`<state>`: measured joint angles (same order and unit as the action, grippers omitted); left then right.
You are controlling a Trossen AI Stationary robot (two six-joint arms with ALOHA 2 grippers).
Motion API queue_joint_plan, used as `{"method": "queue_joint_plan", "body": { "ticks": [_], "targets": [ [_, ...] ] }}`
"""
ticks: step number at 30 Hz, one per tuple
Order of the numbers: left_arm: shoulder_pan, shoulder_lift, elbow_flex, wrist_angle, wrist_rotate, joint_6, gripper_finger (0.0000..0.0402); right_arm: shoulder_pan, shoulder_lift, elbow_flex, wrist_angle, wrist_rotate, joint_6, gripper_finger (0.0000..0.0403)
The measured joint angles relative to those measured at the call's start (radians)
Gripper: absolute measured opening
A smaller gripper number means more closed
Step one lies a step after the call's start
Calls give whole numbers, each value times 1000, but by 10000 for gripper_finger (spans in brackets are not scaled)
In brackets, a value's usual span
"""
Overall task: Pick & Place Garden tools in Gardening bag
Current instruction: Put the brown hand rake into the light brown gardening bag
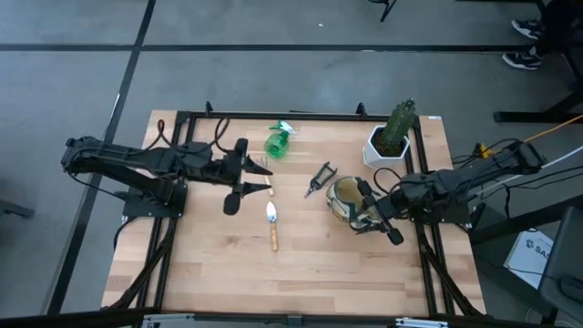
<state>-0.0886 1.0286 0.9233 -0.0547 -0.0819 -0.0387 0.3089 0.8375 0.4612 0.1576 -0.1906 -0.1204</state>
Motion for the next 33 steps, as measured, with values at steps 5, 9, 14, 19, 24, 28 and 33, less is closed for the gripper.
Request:
{"method": "queue_joint_plan", "body": {
  "ticks": [5, 9, 14, 19, 24, 28, 33],
  "targets": [
    [19, 16, 56, -124, -55, 15, 157, -39, -21, -114, 188, 143, 1, 172],
    [22, 39, 75, -178, -136, 26, 157, -42, -72, -159, 226, 298, 32, 172],
    [23, 83, 77, -212, -163, 15, 157, -42, -101, -161, 232, 466, 14, 172],
    [49, 160, 76, -211, -163, -42, 157, -43, -100, -161, 219, 536, -36, 172],
    [88, 252, 76, -224, -163, -184, 157, -42, -100, -161, 188, 538, -75, 172],
    [116, 335, 76, -249, -163, -345, 157, -42, -100, -161, 175, 538, -79, 172],
    [144, 425, 76, -269, -75, -411, 157, -42, -100, -161, 175, 538, -79, 172]
  ]
}}
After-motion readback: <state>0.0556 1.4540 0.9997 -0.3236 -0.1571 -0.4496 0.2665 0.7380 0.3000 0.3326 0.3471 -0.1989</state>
